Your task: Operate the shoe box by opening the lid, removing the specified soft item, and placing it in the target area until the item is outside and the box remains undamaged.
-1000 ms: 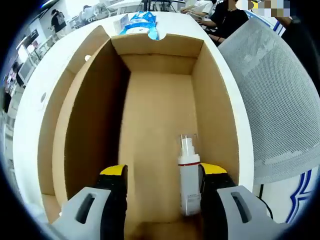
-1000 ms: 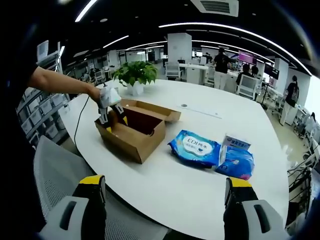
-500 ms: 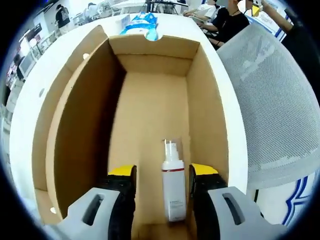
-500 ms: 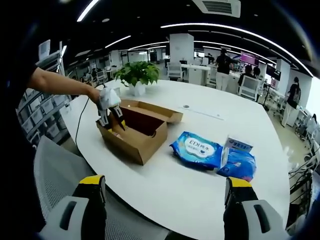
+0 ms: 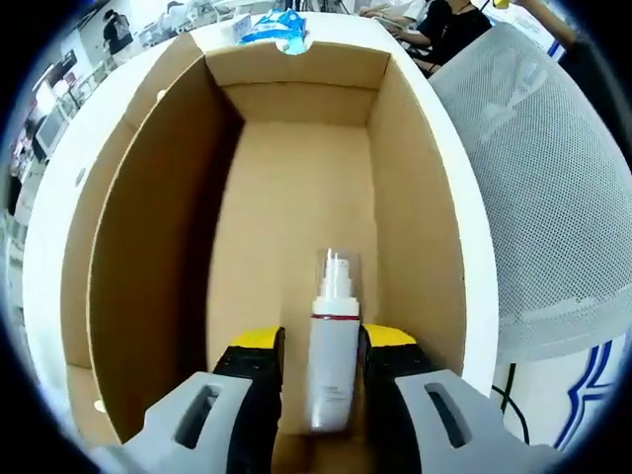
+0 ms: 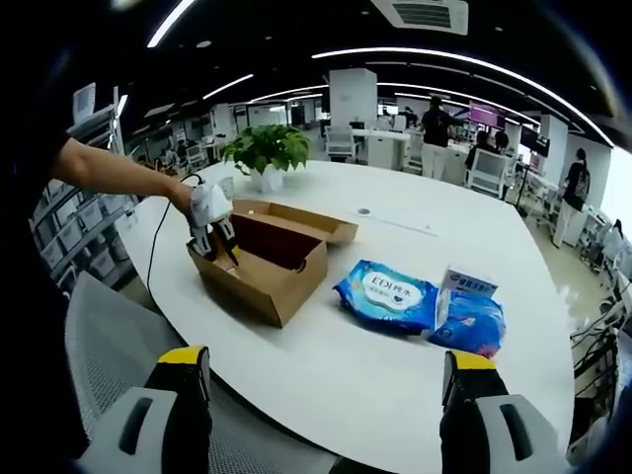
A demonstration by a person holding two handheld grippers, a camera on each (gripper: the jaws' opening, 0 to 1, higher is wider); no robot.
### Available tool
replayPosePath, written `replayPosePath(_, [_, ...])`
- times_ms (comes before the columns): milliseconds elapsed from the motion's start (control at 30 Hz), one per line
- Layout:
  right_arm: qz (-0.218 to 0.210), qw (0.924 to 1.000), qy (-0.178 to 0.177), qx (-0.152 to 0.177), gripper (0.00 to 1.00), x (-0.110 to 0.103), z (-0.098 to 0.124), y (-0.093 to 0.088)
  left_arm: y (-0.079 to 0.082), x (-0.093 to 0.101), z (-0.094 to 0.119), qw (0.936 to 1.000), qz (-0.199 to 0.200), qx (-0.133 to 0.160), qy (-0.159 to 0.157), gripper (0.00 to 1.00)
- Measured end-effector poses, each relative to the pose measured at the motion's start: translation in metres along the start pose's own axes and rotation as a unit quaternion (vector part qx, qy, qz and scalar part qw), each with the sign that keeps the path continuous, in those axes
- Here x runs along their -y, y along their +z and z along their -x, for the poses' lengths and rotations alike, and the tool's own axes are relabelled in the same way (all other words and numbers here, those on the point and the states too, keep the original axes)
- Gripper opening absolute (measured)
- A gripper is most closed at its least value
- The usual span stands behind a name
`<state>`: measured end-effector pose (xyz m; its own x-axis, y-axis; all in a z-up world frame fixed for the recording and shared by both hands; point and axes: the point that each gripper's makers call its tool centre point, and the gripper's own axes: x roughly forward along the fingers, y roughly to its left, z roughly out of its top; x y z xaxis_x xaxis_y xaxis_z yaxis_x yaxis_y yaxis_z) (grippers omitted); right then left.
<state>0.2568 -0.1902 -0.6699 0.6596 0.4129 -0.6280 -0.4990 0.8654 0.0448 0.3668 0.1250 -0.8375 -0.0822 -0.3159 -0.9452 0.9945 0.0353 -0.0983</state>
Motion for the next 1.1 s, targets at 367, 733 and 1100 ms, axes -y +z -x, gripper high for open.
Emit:
replayPosePath(367, [-0.003, 1.0, 0.003, 0.004, 0.96, -0.004, -0.003, 0.003, -0.006, -0.003, -0.006, 0.9995, -0.025, -0.012, 0.016, 0.22])
replayPosePath(733, [-0.01, 0.9999, 0.006, 0.01, 0.95, -0.006, -0.004, 0.004, 0.006, -0.004, 0.003, 0.9981, -0.053, 0.003, 0.032, 0.2])
replayPosePath(1100, [-0.023, 0.9994, 0.009, 0.026, 0.93, -0.007, -0.003, 0.01, 0.024, -0.007, 0.017, 0.9967, -0.046, 0.034, 0.059, 0.19])
